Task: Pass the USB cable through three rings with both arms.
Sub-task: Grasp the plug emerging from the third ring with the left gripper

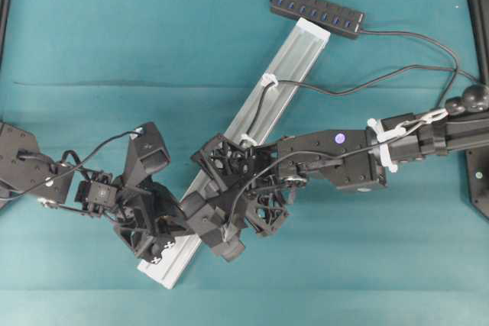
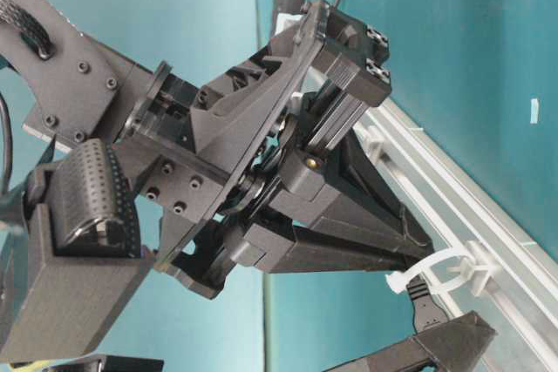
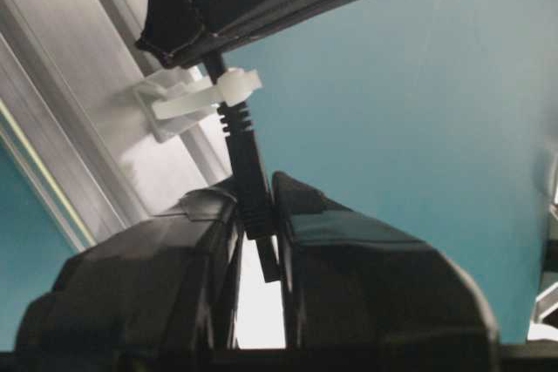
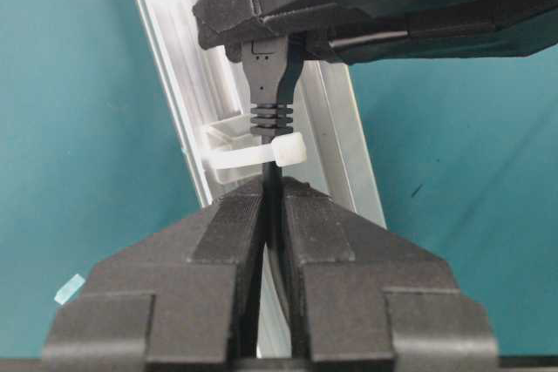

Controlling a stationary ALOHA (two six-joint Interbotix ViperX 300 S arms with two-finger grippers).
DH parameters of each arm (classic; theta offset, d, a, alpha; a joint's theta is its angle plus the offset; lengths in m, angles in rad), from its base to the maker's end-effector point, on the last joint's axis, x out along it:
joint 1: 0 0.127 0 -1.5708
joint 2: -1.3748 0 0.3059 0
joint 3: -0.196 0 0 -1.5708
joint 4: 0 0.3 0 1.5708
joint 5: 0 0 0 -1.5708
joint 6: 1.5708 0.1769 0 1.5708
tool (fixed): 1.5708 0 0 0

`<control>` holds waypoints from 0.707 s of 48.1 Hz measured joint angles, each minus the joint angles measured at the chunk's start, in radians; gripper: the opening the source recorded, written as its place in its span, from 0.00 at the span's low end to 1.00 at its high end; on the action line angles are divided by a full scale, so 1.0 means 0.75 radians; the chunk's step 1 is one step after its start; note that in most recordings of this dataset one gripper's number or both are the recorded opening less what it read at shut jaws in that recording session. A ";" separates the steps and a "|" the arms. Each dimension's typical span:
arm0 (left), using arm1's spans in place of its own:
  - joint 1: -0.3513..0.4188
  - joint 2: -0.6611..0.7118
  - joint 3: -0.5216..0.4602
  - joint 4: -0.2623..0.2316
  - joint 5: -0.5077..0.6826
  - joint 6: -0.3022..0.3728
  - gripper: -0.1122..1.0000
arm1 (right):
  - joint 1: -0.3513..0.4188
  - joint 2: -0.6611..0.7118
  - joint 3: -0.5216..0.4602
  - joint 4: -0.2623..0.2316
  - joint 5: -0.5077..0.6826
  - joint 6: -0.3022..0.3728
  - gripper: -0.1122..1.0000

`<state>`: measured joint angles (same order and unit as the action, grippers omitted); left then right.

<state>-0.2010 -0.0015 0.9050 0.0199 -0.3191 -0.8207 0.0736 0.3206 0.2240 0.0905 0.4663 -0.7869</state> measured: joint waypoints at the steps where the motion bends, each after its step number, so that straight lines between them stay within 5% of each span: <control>1: 0.000 0.000 0.000 0.002 0.000 0.000 0.19 | 0.000 0.002 0.000 0.000 0.000 0.002 0.17; 25: 0.000 0.000 -0.002 0.002 0.000 0.000 0.19 | 0.010 0.000 0.000 0.000 0.012 0.002 0.18; 29: 0.000 0.000 -0.002 0.002 -0.002 0.000 0.19 | 0.012 0.000 0.000 0.000 0.043 0.002 0.28; 34: 0.000 0.000 -0.002 0.002 0.000 -0.002 0.19 | 0.014 0.000 -0.002 0.000 0.094 0.002 0.53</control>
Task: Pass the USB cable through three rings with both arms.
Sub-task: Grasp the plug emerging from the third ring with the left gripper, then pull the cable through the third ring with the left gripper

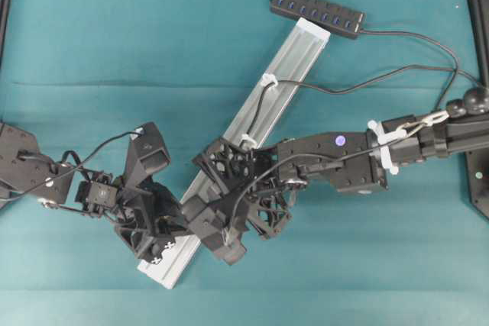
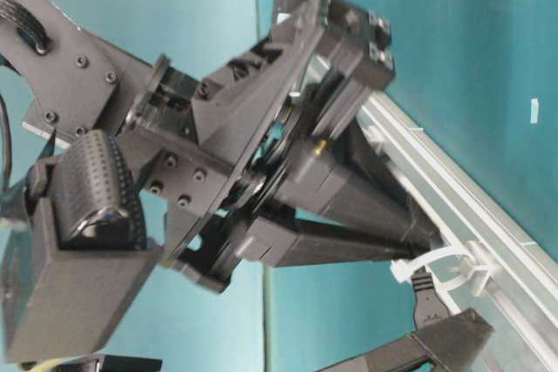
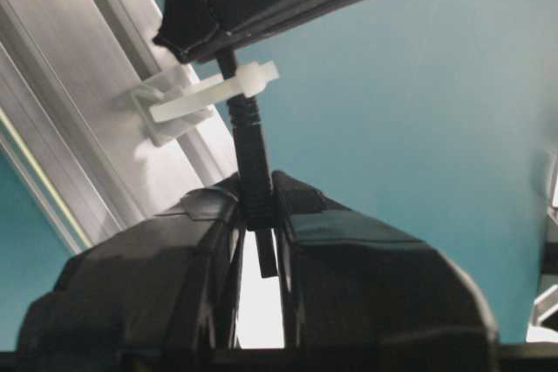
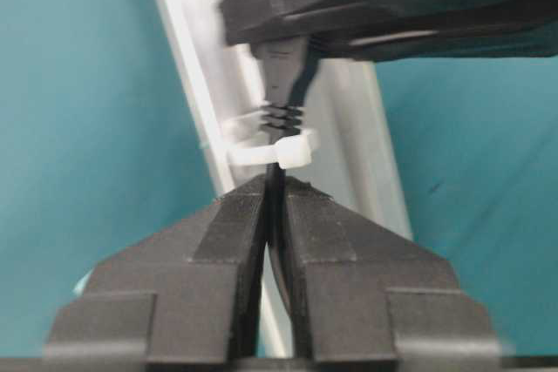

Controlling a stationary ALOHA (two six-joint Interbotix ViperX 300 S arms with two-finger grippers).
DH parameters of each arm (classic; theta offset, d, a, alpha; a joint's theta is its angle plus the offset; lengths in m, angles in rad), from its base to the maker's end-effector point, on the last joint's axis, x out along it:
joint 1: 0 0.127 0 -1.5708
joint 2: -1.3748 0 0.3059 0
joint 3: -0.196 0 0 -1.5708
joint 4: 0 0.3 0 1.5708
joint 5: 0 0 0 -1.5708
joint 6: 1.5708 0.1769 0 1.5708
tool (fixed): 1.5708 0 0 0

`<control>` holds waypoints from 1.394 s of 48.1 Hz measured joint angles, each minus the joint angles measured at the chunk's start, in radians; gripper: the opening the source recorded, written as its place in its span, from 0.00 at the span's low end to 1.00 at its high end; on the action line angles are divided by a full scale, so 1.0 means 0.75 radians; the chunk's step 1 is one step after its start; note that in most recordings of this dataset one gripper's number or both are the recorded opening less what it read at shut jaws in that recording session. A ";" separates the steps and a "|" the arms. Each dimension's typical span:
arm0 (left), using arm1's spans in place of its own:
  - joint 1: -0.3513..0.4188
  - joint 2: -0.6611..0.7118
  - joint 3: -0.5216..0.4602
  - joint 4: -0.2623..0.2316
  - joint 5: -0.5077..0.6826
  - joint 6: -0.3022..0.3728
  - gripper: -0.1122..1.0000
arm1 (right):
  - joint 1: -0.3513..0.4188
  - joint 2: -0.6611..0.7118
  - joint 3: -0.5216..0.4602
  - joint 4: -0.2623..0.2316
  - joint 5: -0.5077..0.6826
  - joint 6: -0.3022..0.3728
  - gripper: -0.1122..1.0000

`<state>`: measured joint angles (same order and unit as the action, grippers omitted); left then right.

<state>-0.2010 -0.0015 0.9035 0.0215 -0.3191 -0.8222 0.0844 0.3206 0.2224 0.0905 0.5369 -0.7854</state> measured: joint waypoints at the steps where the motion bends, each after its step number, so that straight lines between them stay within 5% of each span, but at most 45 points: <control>1: 0.000 0.000 0.000 0.000 0.000 0.000 0.19 | 0.000 0.000 0.000 0.000 0.008 0.000 0.58; 6: -0.002 0.000 -0.002 0.000 0.000 -0.008 0.19 | 0.004 -0.002 0.000 -0.002 0.027 0.006 0.84; 10: -0.008 0.000 0.000 0.000 0.000 -0.025 0.19 | 0.002 -0.002 0.000 -0.002 0.025 0.008 0.93; 47: -0.115 0.033 0.033 0.000 0.022 -0.211 0.18 | -0.096 -0.115 0.045 -0.002 -0.057 0.106 0.89; 67: -0.168 -0.125 0.072 0.000 0.049 -0.262 0.18 | -0.157 -0.215 0.182 -0.002 -0.061 0.309 0.89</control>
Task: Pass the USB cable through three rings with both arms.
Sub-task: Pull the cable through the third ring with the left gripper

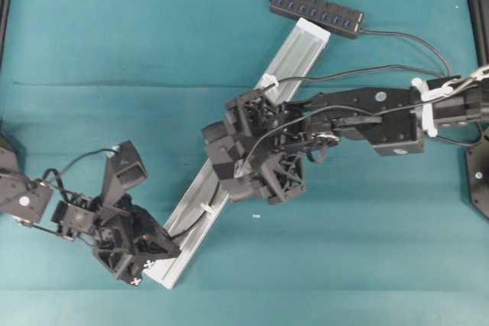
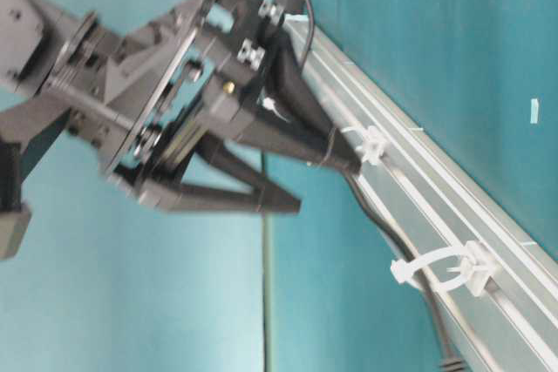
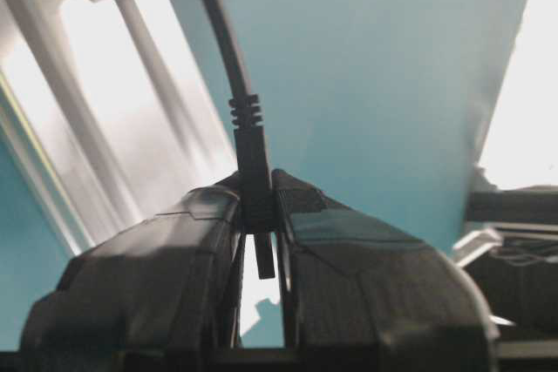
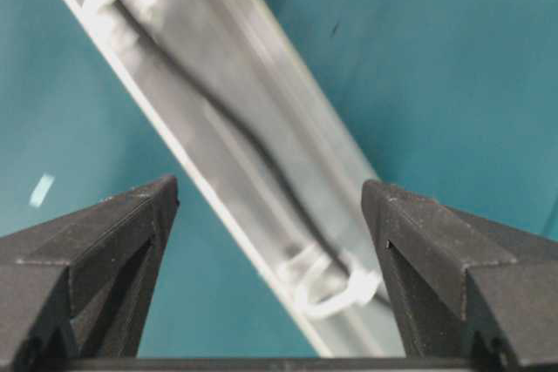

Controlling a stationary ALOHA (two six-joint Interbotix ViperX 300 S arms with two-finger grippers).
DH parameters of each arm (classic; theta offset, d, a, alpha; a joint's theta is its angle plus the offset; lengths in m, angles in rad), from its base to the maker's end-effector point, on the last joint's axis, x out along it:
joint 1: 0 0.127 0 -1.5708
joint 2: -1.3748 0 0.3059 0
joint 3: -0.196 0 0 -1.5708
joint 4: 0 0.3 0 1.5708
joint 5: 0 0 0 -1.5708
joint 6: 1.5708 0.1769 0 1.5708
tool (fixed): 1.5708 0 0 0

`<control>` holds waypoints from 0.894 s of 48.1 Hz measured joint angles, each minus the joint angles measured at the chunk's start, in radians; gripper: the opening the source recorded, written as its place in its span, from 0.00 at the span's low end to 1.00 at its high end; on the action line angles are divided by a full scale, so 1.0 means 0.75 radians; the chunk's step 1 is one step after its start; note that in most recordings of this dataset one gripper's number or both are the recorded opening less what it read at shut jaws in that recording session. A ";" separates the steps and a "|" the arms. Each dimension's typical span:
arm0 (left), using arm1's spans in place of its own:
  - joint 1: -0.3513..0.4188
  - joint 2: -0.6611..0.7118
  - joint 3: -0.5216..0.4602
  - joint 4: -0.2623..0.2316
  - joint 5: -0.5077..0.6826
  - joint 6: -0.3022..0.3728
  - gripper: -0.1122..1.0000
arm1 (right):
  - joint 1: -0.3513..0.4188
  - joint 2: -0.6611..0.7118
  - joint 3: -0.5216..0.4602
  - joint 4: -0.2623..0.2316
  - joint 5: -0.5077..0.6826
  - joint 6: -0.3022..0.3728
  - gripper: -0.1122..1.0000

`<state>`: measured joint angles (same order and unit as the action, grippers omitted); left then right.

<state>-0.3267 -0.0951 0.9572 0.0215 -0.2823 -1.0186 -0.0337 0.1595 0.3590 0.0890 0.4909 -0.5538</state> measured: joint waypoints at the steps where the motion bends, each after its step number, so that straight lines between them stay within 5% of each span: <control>1: 0.000 -0.008 0.002 0.000 0.006 0.002 0.18 | 0.000 -0.002 0.004 0.000 0.000 0.000 0.89; 21: -0.043 -0.245 0.035 0.000 0.252 -0.002 0.18 | -0.082 -0.147 0.100 0.000 -0.002 0.004 0.89; 43: -0.045 -0.286 0.037 0.000 0.266 0.006 0.18 | -0.141 -0.299 0.219 -0.002 -0.029 0.010 0.88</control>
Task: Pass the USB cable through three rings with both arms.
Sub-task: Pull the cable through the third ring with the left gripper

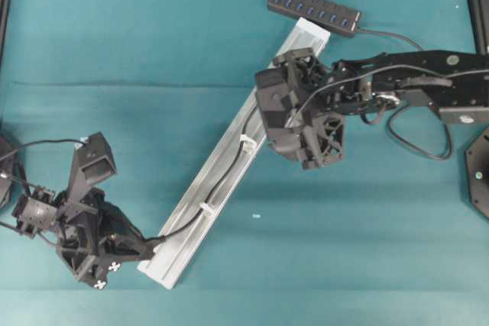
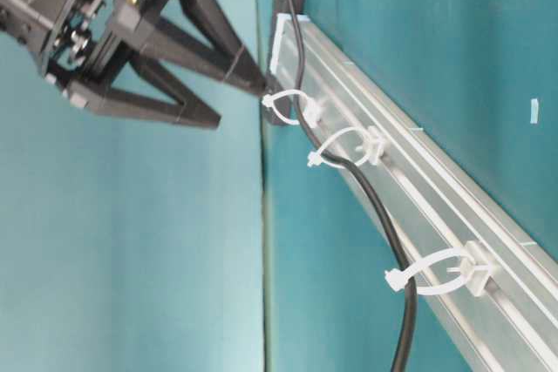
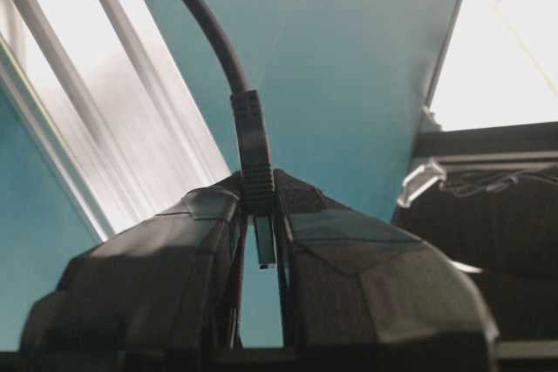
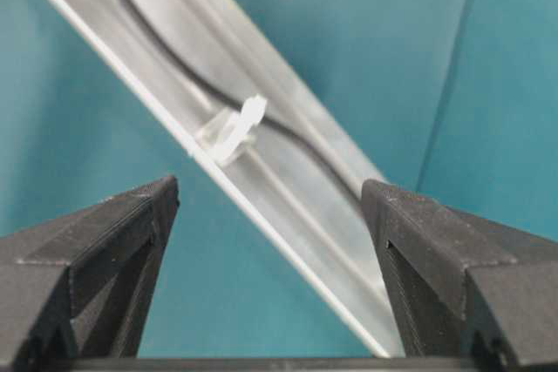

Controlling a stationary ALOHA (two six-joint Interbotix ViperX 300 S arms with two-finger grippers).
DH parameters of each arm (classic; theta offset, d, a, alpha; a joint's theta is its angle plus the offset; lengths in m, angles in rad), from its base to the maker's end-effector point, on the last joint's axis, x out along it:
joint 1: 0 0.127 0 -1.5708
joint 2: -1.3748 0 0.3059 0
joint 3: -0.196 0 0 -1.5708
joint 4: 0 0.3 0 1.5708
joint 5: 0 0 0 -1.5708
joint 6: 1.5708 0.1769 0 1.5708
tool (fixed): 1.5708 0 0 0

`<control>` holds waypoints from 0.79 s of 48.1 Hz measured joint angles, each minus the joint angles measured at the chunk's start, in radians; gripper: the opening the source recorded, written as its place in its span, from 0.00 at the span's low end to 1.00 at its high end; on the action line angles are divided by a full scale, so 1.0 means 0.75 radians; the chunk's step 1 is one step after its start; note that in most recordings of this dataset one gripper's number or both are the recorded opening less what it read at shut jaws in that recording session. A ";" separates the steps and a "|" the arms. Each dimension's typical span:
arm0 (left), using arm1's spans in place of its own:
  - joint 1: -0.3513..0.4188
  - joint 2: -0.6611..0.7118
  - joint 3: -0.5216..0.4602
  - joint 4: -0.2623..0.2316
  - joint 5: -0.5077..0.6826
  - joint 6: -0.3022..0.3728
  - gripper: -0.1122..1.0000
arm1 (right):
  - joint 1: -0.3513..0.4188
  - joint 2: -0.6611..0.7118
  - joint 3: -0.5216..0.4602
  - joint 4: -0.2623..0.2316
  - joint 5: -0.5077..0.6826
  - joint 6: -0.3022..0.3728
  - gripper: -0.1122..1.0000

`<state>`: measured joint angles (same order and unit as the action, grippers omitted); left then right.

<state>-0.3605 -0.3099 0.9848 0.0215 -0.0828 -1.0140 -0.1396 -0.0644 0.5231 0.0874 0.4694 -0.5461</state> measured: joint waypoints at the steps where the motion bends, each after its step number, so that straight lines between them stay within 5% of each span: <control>1: 0.000 0.000 -0.002 0.000 0.000 0.000 0.18 | -0.002 -0.002 0.004 0.002 -0.002 0.000 0.88; 30: 0.000 0.000 -0.002 0.000 0.012 -0.014 0.18 | 0.002 -0.041 0.027 0.006 -0.053 0.004 0.88; 38: -0.002 0.000 -0.002 0.000 0.012 -0.014 0.18 | 0.006 -0.041 0.029 0.006 -0.102 0.067 0.88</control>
<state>-0.3620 -0.3099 0.9833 0.0215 -0.0736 -1.0247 -0.1350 -0.0951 0.5446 0.0920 0.3927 -0.4955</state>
